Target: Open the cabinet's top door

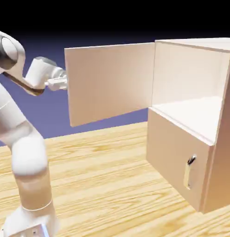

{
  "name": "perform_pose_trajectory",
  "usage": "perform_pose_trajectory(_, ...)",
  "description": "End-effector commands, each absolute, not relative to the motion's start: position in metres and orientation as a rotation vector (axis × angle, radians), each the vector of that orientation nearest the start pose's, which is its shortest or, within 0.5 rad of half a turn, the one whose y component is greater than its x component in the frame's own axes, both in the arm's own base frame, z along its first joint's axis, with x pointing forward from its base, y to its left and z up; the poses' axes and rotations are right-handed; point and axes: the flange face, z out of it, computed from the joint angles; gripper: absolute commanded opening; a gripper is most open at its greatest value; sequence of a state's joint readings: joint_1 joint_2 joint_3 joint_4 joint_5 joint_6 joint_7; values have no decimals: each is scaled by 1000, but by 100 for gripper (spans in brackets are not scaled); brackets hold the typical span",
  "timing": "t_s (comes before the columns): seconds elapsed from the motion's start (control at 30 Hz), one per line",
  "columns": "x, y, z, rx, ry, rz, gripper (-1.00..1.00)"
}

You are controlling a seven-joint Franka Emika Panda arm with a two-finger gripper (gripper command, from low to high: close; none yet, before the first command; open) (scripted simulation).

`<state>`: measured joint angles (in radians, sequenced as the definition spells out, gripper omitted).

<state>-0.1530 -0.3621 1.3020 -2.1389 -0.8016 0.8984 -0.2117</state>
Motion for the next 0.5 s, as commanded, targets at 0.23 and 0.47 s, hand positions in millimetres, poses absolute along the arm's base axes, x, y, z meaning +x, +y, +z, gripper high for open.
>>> perform_pose_trajectory(0.23, 213, 359, 495, 1428, 709, -508, -100)
perform_pose_trajectory(0.47, 222, 391, 495, 1461, 652, -572, -100)
